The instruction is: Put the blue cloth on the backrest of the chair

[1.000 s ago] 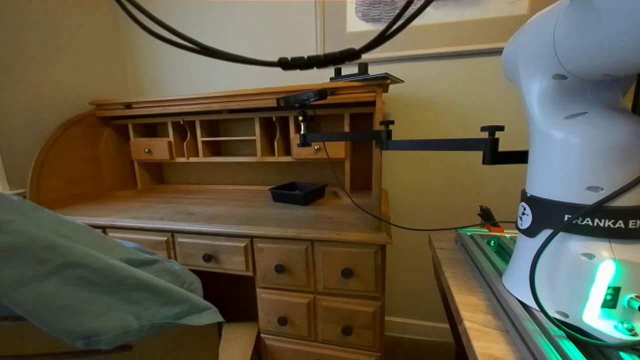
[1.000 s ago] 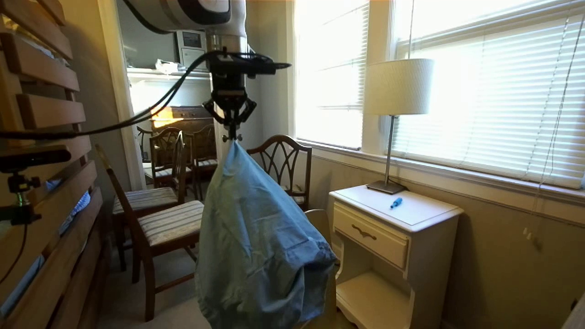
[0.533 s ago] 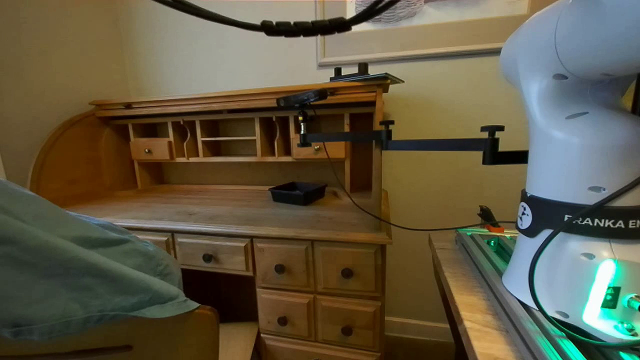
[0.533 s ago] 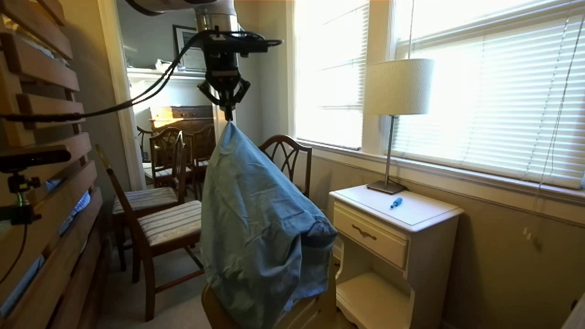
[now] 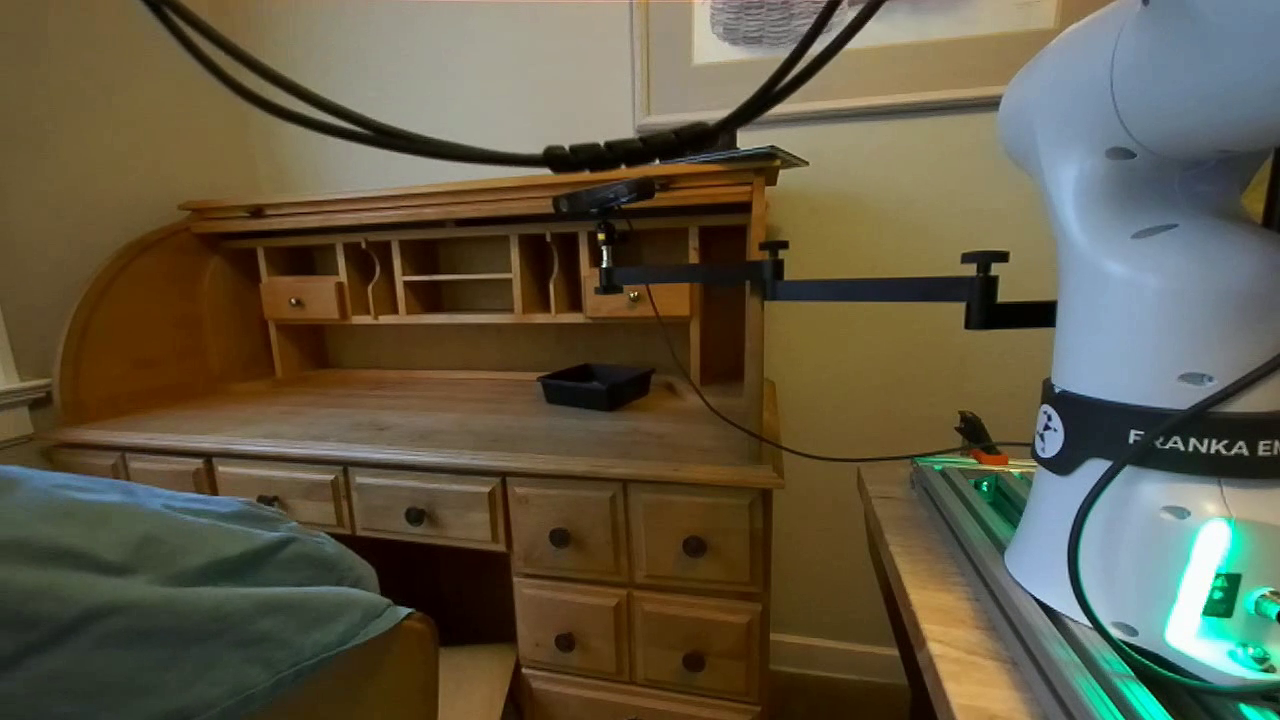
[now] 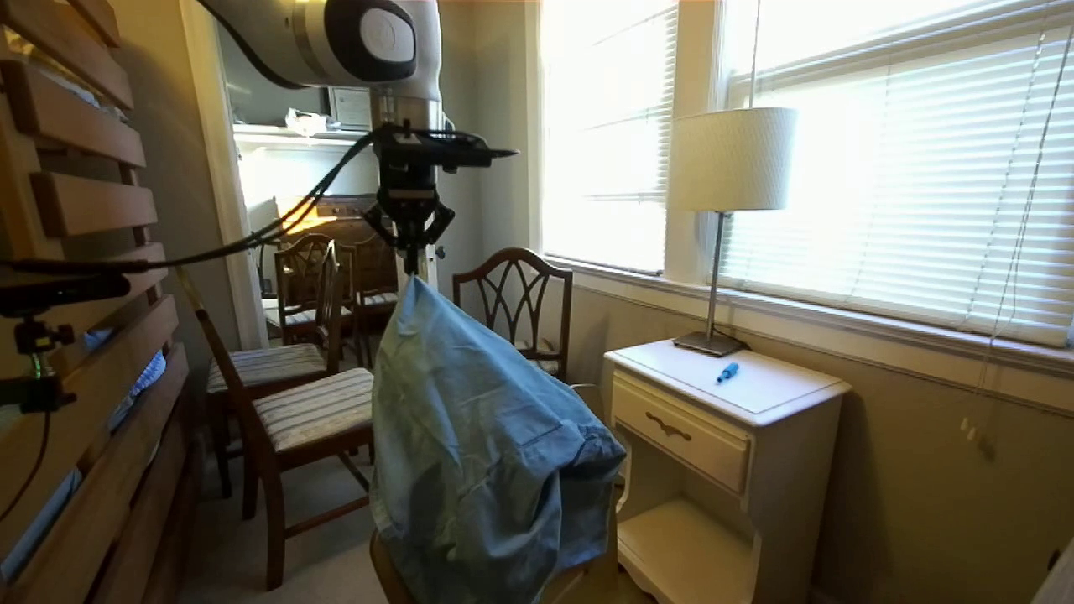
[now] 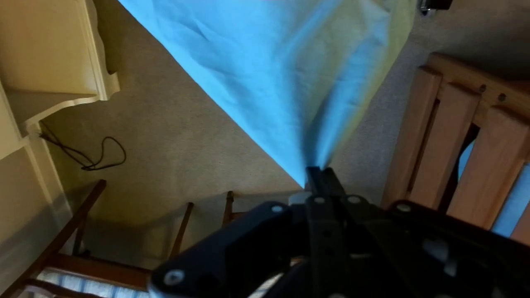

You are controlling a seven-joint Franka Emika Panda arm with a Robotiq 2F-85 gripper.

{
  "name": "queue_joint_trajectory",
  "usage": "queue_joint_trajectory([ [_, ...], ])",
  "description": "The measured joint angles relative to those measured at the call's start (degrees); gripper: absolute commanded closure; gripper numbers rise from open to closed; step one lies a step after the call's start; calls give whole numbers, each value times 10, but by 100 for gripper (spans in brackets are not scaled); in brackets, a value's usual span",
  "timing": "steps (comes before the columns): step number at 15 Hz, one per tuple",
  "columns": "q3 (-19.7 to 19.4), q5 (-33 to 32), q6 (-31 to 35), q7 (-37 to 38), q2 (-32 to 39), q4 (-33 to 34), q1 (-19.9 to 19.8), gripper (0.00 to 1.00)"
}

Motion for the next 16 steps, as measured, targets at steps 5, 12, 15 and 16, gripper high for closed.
queue_joint_trajectory([
  [5, 16, 0, -3, -15, 21, 0, 6, 100],
  [12, 23, -2, -27, -20, 34, -20, 16, 67],
  [15, 16, -19, -27, -20, 53, -28, 17, 46],
  [16, 12, -26, -27, -20, 60, -28, 18, 38],
])
